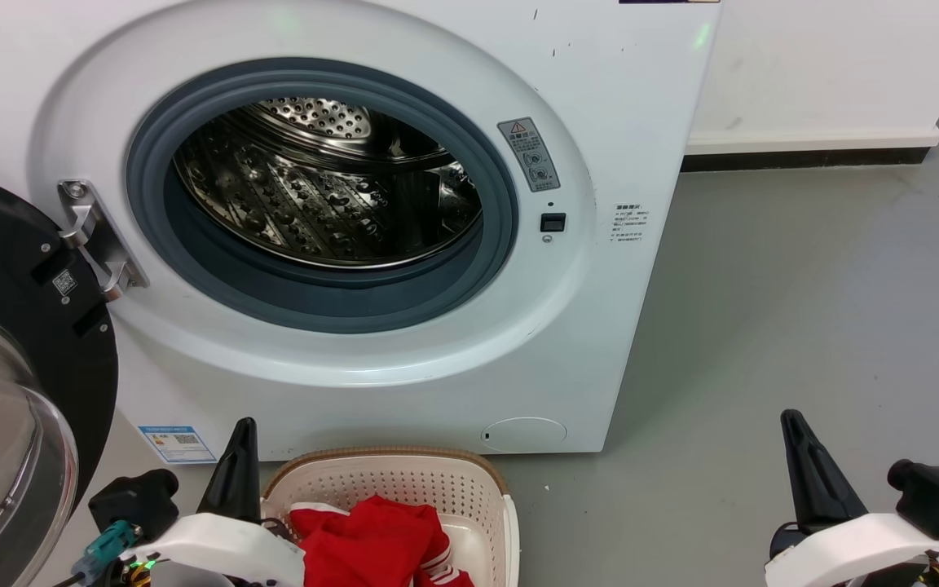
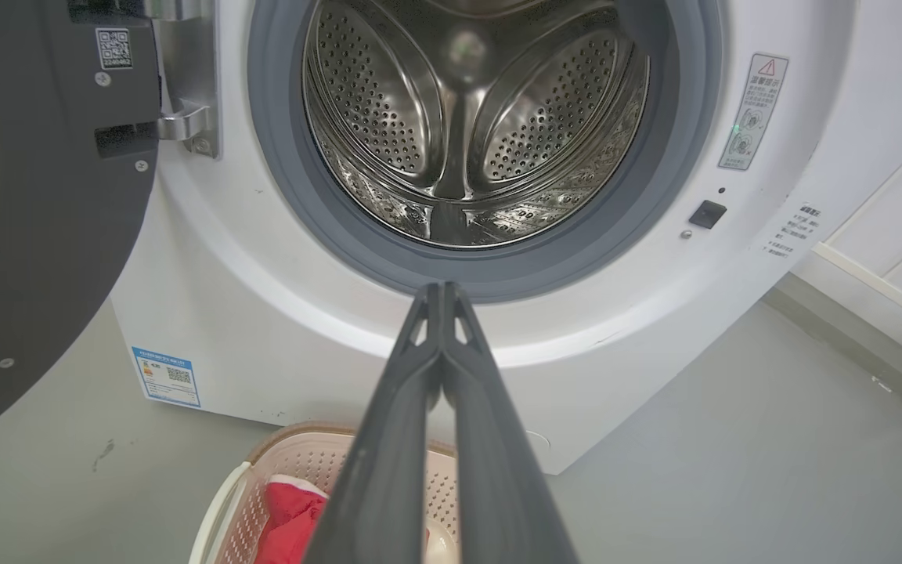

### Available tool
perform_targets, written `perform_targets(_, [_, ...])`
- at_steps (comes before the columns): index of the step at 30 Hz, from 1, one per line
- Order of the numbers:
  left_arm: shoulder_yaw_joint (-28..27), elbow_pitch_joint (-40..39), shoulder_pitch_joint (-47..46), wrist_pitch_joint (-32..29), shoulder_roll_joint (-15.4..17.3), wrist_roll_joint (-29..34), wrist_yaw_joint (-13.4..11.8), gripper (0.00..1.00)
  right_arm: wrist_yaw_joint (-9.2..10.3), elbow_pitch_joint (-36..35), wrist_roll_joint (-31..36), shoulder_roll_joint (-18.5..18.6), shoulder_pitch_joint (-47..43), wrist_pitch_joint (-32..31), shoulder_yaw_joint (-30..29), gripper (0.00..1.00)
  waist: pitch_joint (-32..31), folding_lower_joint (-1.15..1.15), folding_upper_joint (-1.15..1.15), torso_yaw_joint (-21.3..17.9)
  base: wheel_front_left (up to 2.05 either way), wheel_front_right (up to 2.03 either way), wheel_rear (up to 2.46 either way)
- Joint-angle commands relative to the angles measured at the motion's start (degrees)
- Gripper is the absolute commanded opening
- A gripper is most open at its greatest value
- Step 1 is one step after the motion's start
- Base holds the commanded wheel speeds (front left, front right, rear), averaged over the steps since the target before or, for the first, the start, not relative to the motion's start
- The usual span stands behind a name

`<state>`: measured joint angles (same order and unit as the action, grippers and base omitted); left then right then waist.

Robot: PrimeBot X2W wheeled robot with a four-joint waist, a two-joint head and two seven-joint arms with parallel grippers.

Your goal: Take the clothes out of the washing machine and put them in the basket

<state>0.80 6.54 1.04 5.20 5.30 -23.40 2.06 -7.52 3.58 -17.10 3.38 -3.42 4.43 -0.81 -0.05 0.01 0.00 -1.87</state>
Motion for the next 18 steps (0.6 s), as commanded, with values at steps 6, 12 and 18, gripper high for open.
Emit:
perform_targets(6, [-1.0,-0.1,-2.0,-1.0,0.0,-7.2,0.8,0.00,0.01,0.4,-8.4,0.7,2.5,-0.7,-0.1,0.00,0.0,0.00,0.00,0.1,0.00,0.00,0.00])
perform_targets(12, [-1.5,0.6,-2.6,-2.0,-0.2,-12.7,1.2,0.00,0.01,1.2,-14.7,0.8,3.2,-1.3,-0.2,0.00,0.0,-0.01,0.00,0.2,0.00,0.00,0.00])
perform_targets(18, [-2.2,1.4,-3.2,-3.1,-0.5,-19.5,1.7,0.00,0.01,2.3,-22.4,1.0,4.0,-2.1,-0.5,0.00,0.0,-0.01,0.00,0.3,0.00,0.00,0.00])
